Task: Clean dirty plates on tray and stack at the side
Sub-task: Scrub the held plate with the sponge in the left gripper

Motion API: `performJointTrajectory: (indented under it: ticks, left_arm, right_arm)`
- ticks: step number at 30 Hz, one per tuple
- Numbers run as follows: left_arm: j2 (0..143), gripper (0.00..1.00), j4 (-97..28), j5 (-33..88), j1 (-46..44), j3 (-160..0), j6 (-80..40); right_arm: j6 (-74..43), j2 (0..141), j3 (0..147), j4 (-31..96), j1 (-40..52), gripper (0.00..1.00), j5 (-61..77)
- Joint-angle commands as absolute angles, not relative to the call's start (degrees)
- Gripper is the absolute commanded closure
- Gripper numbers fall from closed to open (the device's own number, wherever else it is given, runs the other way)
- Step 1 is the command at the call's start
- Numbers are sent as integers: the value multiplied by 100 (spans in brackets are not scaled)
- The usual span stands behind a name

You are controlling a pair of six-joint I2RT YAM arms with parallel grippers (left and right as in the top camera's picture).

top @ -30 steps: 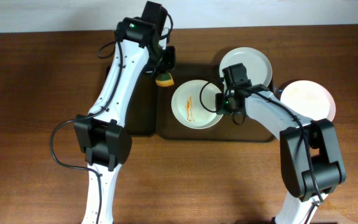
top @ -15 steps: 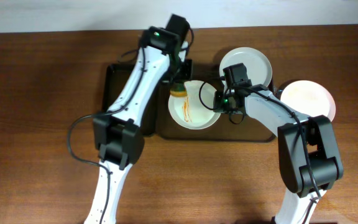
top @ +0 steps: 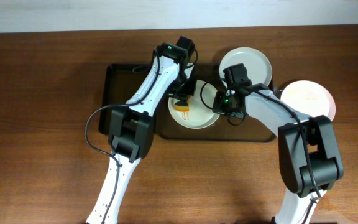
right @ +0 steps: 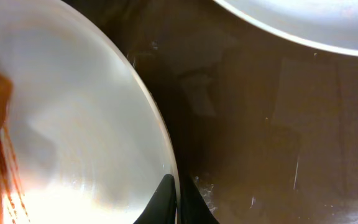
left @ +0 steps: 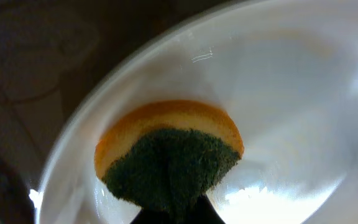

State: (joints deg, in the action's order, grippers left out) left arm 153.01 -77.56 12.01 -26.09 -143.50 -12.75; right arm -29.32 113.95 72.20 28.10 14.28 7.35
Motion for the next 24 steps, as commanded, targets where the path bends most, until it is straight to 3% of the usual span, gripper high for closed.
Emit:
performJointTrajectory:
  ticks: [1, 4, 8, 12, 16, 20, 24]
  left_arm:
    - [15686, 100, -8820, 1470, -2827, -14322, -1297]
    - [15830, 100, -9225, 1656, -2862, -14322, -1267]
    - [15834, 100, -8718, 2158, -2936, -14324, -1074]
    - [15847, 100, -7913, 1192, -2930, -14322, -1452]
    - [15847, 100, -7620, -62, -2923, -14322, -2969]
    - [15847, 100, -8274, -5, -2926, -14324, -3468]
    - [15847, 100, -9325, 1122, -2976, -14324, -2471]
  right_arm:
    - [-2919, 11568, 7124, 3009, 1411, 96, 709]
    - [-2902, 11568, 7091, 2932, 1411, 96, 711]
    - [-2899, 11570, 7091, 2902, 1411, 96, 711]
    - [-2899, 11579, 7074, 2917, 1411, 96, 709]
    - [-2853, 11679, 7065, 2910, 1411, 96, 690]
    - [-2853, 11778, 7065, 2873, 1372, 96, 760]
    - [-2836, 11778, 7065, 2829, 1334, 96, 864]
